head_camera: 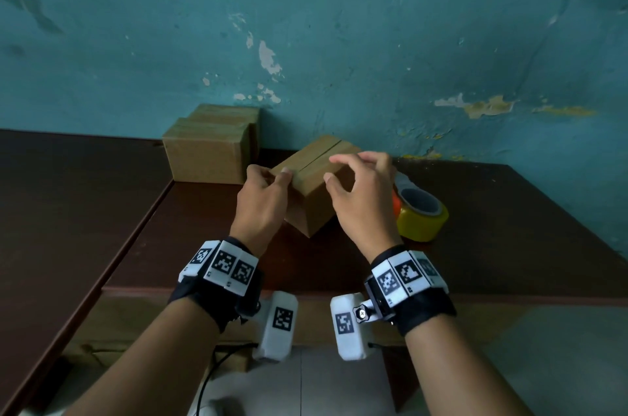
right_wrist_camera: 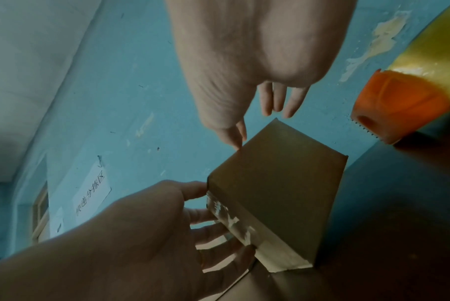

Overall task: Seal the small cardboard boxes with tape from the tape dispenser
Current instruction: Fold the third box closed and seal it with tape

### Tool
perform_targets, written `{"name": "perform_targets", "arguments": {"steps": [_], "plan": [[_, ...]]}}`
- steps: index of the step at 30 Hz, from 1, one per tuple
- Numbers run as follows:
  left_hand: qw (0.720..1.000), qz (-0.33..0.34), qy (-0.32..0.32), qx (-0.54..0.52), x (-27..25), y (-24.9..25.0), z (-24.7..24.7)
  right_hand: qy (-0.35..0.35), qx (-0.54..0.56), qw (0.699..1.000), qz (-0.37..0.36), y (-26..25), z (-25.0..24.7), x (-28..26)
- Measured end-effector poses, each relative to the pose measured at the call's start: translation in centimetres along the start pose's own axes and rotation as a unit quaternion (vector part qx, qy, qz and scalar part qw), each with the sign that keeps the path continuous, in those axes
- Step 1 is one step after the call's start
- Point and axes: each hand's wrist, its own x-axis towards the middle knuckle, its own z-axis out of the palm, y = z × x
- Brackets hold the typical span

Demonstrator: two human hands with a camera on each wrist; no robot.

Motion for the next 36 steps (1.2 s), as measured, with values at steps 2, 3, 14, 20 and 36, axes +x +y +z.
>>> {"name": "perform_targets", "arguments": {"steps": [2, 3, 14, 20, 36], "plan": [[1.000, 0.007, 0.003, 0.010, 0.0, -0.1, 0.1, -0.046, 0.032, 0.998, 0.002, -0.3, -0.1, -0.1], [1.000, 0.008, 0.007, 0.016, 0.0, -0.2, 0.1, -0.064, 0.046, 0.997, 0.003, -0.4, -0.1, -0.2], [0.976, 0.139, -0.012, 0.168, 0.3, -0.9, -0.1, -0.125, 0.051, 0.991, -0.009, 0.2, -0.1, 0.2], [0.922, 0.235, -0.068, 0.299, 0.3, -1.2, -0.7, -0.131, 0.066, 0.989, -0.009, 0.8, -0.4, 0.2], [0.912, 0.273, -0.066, 0.301, 0.8, -2.4, -1.0, -0.167, 0.068, 0.983, -0.016, 1.8, -0.9, 0.6]]}}
